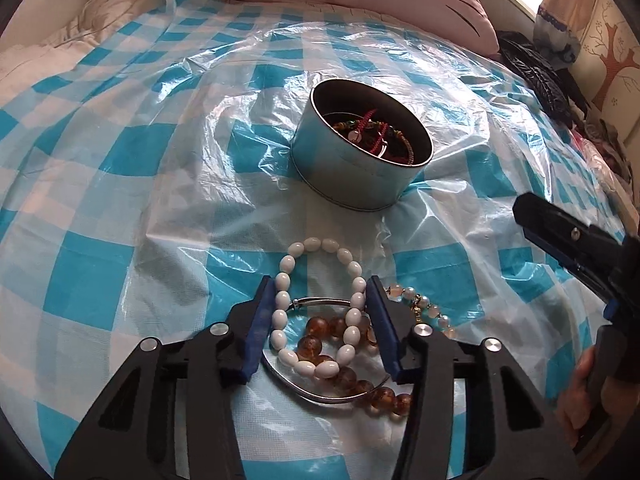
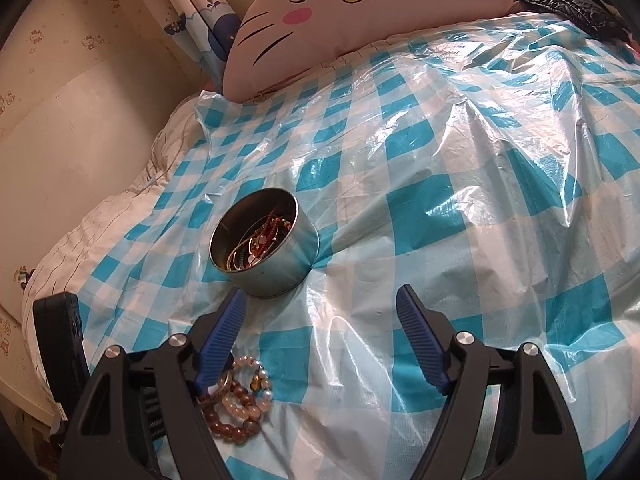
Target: Organize jewelry
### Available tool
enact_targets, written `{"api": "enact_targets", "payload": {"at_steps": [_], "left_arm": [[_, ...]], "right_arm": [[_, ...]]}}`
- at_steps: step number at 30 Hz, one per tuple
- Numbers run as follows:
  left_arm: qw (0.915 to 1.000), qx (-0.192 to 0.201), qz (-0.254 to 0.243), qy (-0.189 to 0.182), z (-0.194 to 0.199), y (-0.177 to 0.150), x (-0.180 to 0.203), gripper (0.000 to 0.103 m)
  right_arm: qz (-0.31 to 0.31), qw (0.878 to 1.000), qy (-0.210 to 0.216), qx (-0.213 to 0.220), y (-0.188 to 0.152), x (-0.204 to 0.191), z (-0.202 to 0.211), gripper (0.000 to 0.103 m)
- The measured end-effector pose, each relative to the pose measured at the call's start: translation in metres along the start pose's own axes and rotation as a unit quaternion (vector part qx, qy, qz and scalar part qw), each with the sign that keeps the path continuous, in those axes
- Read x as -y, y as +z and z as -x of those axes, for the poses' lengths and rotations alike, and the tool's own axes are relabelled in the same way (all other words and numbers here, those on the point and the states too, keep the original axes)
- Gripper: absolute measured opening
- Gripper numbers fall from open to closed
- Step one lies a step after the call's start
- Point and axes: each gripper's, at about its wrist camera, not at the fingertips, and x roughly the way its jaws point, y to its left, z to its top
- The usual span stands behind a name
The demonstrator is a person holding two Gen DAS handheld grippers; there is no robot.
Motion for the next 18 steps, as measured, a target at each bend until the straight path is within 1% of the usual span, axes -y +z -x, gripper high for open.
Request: {"api": "enact_targets", "payload": {"at_steps": [1, 2, 4, 6, 8, 11, 13, 14, 15, 16, 17, 18], "left_arm": [[0.9999, 0.004, 0.009, 0.004, 0.002, 0.001, -0.005, 0.036], [0.9996, 0.007, 0.026, -0.001, 0.004, 0.003, -0.011, 0.034], [0.9964, 0.01, 0.075, -0.039, 0.007, 0.006, -0.031, 0.032], [0.9917, 0.029, 0.109, -0.061, 0.015, 0.007, -0.046, 0.032], [0.9888, 0.043, 0.127, -0.065, 0.02, 0.007, -0.056, 0.032], [0.9864, 0.039, 0.144, -0.07, 0.016, 0.008, -0.063, 0.032], [0.9879, 0.039, 0.135, -0.065, 0.014, 0.011, -0.06, 0.032], [0.989, 0.04, 0.129, -0.06, 0.014, 0.012, -0.058, 0.032], [0.9898, 0.044, 0.125, -0.051, 0.016, 0.013, -0.057, 0.032], [0.99, 0.05, 0.124, -0.045, 0.018, 0.013, -0.057, 0.033], [0.9897, 0.054, 0.126, -0.042, 0.021, 0.013, -0.058, 0.033], [0.9896, 0.056, 0.127, -0.04, 0.021, 0.013, -0.059, 0.033]], "right_arm": [[0.01, 1.0, 0.0, -0.009, -0.003, -0.003, -0.001, 0.075], [0.02, 1.0, 0.002, -0.017, -0.007, -0.007, -0.003, 0.075], [0.043, 0.999, 0.01, -0.025, -0.014, -0.016, -0.001, 0.075], [0.067, 0.997, 0.026, -0.025, -0.019, -0.028, 0.002, 0.074], [0.088, 0.995, 0.041, -0.025, -0.022, -0.039, 0.002, 0.074], [0.126, 0.99, 0.059, -0.038, -0.028, -0.056, -0.003, 0.071], [0.149, 0.984, 0.077, -0.052, -0.032, -0.068, -0.009, 0.058], [0.155, 0.982, 0.085, -0.059, -0.034, -0.073, -0.013, 0.056], [0.161, 0.98, 0.092, -0.069, -0.035, -0.077, -0.018, 0.048], [0.167, 0.979, 0.091, -0.079, -0.036, -0.081, -0.024, 0.039], [0.171, 0.977, 0.089, -0.089, -0.036, -0.083, -0.031, 0.037], [0.17, 0.976, 0.091, -0.103, -0.037, -0.084, -0.039, 0.031]]}}
